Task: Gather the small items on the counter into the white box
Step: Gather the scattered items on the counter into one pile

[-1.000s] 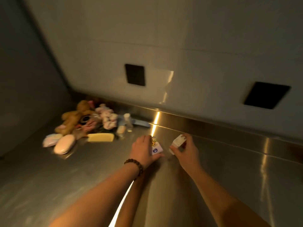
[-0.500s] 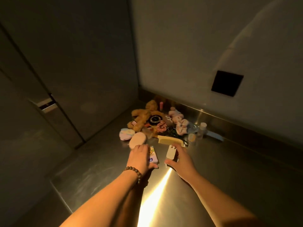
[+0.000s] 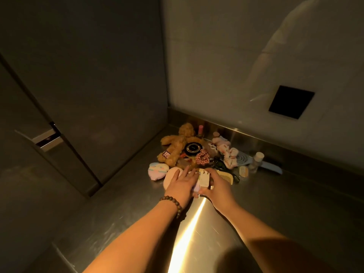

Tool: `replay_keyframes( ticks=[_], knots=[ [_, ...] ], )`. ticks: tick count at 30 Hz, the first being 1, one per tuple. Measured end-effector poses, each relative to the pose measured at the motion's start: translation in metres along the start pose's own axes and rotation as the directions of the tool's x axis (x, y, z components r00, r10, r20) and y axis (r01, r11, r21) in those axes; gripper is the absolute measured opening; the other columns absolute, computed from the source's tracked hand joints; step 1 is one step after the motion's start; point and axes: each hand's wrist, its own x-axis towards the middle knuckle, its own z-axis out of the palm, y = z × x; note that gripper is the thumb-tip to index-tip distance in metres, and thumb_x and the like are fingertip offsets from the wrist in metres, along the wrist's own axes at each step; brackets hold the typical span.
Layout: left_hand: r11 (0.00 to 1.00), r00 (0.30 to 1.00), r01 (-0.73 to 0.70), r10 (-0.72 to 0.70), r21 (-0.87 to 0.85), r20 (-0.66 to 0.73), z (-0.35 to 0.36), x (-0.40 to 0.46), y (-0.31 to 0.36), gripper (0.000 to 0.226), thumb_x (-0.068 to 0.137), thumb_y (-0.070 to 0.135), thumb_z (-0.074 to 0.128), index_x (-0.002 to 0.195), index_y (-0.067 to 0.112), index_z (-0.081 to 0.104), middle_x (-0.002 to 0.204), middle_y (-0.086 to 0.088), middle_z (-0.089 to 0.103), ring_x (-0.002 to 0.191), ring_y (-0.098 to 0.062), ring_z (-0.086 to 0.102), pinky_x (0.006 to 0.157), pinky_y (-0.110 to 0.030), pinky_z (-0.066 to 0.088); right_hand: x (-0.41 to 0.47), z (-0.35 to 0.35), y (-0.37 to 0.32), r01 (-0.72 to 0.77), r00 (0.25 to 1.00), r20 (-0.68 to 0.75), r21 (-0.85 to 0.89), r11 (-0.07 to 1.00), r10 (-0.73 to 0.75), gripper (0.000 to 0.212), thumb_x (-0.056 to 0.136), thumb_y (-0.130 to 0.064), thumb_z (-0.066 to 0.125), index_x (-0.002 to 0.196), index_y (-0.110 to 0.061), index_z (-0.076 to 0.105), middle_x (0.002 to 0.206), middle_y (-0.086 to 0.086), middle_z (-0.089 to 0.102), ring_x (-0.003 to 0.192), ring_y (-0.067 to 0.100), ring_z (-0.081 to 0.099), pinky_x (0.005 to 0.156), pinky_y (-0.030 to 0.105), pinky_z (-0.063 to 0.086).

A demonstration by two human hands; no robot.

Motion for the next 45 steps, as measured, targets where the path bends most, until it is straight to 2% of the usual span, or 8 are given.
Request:
replay_keyframes(
  ticks=[6, 11, 14, 23, 28, 33, 39, 45],
  knots=[
    [0.997, 0.997, 0.053, -0.055, -0.05, -0.049, 0.004, -0.013, 0.006, 0.095, 0.08, 0.069, 0.046, 0.15, 0.022, 0.004, 0.158, 0.001, -0.002, 0.144, -0.017, -0.009, 0.112, -0.04, -0.01, -0.017, 0.002, -0.006, -0.041, 0.999, -0.013, -0.001, 0.999, 0.041, 0.095, 0.076, -0.025, 0.078, 0.148, -0.039, 0.018, 0.147, -0.001, 0.044, 0.139, 0.022, 0.037, 0.107, 0.047, 0.042],
    [0.948, 0.954, 0.124, -0.195, -0.292, -0.229, 0.006, -0.048, 0.041, 0.087, 0.083, 0.062, 0.05, 0.149, 0.018, 0.014, 0.157, -0.001, 0.011, 0.145, -0.017, 0.005, 0.118, -0.04, 0.006, -0.055, -0.022, 0.005, -0.038, 0.994, -0.103, -0.025, 0.999, 0.035, 0.077, 0.086, -0.038, 0.065, 0.148, -0.038, 0.018, 0.148, -0.002, 0.042, 0.133, 0.023, 0.044, 0.102, 0.041, 0.047],
    [0.947, 0.946, 0.091, -0.178, -0.307, -0.27, 0.013, -0.078, 0.08, 0.08, 0.087, 0.054, 0.05, 0.149, 0.017, 0.017, 0.157, -0.001, 0.015, 0.144, -0.016, 0.009, 0.118, -0.037, 0.01, -0.095, -0.046, 0.026, -0.069, 0.976, -0.212, -0.054, 0.996, 0.056, 0.068, 0.091, -0.044, 0.055, 0.148, -0.04, 0.018, 0.154, -0.005, 0.033, 0.137, 0.022, 0.04, 0.104, 0.04, 0.044],
    [0.987, 0.989, -0.003, -0.021, -0.161, -0.149, 0.062, -0.089, 0.279, 0.076, 0.09, 0.06, 0.033, 0.15, 0.02, 0.009, 0.158, 0.0, 0.008, 0.145, -0.018, 0.003, 0.118, -0.04, 0.001, -0.228, -0.18, 0.13, -0.164, 0.909, -0.413, -0.216, 0.962, 0.062, 0.06, 0.096, -0.039, 0.048, 0.15, -0.025, 0.025, 0.159, 0.001, 0.02, 0.146, 0.02, 0.018, 0.118, 0.039, 0.022],
    [0.987, 0.993, -0.09, 0.078, -0.134, -0.088, 0.108, -0.089, 0.434, 0.078, 0.09, 0.062, 0.031, 0.15, 0.021, 0.003, 0.159, -0.001, 0.003, 0.145, -0.018, -0.003, 0.112, -0.036, -0.01, -0.324, -0.282, 0.218, -0.25, 0.863, -0.492, -0.228, 0.941, 0.111, 0.06, 0.097, -0.035, 0.049, 0.149, -0.015, 0.026, 0.159, 0.009, 0.021, 0.146, 0.024, 0.019, 0.119, 0.036, 0.015],
    [0.98, 0.989, -0.149, 0.148, -0.132, -0.021, 0.141, -0.089, 0.565, 0.078, 0.091, 0.061, 0.03, 0.149, 0.022, -0.003, 0.159, -0.002, -0.001, 0.145, -0.02, -0.003, 0.116, -0.04, -0.003, -0.404, -0.381, 0.304, -0.434, 0.819, -0.503, -0.225, 0.872, 0.277, 0.056, 0.097, -0.029, 0.05, 0.144, -0.004, 0.033, 0.153, 0.017, 0.03, 0.141, 0.03, 0.028, 0.116, 0.035, 0.017],
    [0.97, 0.975, -0.221, 0.222, -0.101, 0.0, 0.163, -0.07, 0.652, 0.08, 0.09, 0.058, 0.035, 0.149, 0.021, -0.003, 0.159, -0.003, -0.002, 0.145, -0.02, -0.006, 0.117, -0.043, -0.001, -0.433, -0.463, 0.36, -0.515, 0.799, -0.486, -0.249, 0.82, 0.354, 0.062, 0.098, -0.034, 0.045, 0.151, -0.015, 0.02, 0.158, 0.016, 0.016, 0.145, 0.031, 0.018, 0.117, 0.039, 0.017],
    [0.968, 0.969, -0.247, 0.248, -0.046, 0.012, 0.174, -0.037, 0.684, 0.079, 0.09, 0.057, 0.035, 0.15, 0.022, -0.002, 0.159, -0.004, -0.003, 0.145, -0.021, -0.009, 0.117, -0.045, -0.001, -0.382, -0.52, 0.38, -0.488, 0.804, -0.503, -0.255, 0.834, 0.317, 0.061, 0.094, -0.03, 0.053, 0.147, -0.011, 0.03, 0.153, 0.021, 0.023, 0.14, 0.036, 0.025, 0.113, 0.037, 0.024]
  ],
)
